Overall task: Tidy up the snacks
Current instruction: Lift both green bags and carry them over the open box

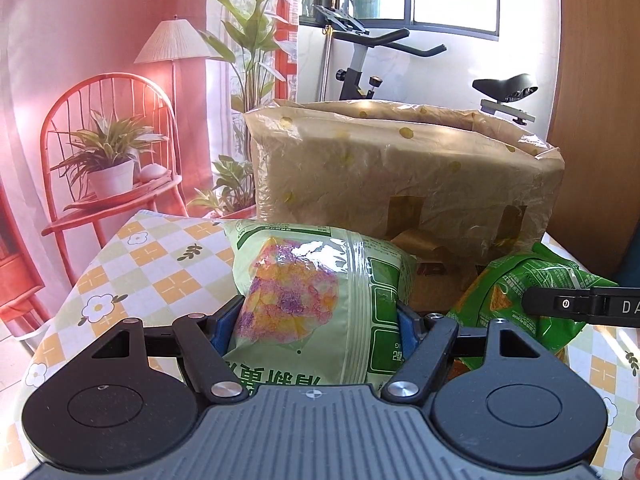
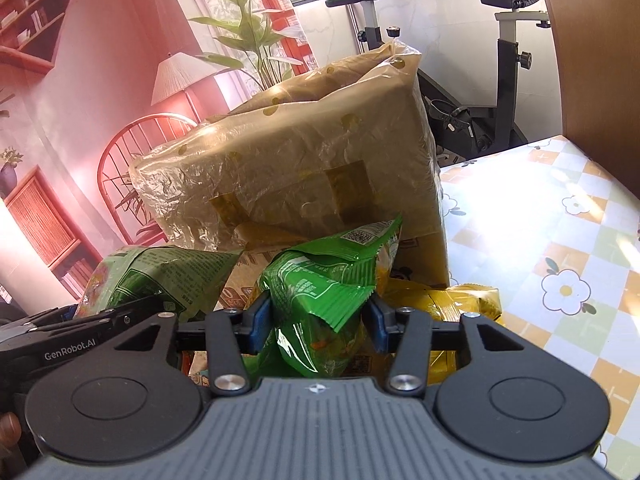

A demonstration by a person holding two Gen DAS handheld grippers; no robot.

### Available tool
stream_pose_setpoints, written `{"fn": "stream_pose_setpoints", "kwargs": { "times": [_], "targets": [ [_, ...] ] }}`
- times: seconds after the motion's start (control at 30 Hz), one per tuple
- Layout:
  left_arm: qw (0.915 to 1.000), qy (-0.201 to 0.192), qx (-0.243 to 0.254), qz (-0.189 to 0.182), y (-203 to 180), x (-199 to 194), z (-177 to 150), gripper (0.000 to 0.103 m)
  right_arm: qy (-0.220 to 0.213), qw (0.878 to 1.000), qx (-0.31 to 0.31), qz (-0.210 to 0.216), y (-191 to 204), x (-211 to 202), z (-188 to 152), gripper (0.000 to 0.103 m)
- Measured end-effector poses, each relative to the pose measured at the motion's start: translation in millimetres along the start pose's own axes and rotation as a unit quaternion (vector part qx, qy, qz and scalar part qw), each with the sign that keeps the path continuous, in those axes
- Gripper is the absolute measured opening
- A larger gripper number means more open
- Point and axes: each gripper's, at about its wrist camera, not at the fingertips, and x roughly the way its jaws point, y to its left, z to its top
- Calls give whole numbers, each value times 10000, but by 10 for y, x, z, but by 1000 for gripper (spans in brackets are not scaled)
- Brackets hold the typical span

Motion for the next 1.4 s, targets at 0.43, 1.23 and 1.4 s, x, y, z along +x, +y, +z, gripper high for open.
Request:
{"fn": "stream_pose_setpoints", "kwargs": {
  "times": [0.43,1.23,1.4],
  "targets": [
    [9988,-435,-153,183,-6,-273,112,76,-479,9988,-58,60,41,-354,95,48],
    [9925,-1191,-176,200,-69,-588,497,76,-1181,9918,-365,315,218,-696,546,48],
    [9901,-1384,-126,217,-85,-632,679,76,-1337,9894,-462,342,215,-738,748,48]
  ]
}}
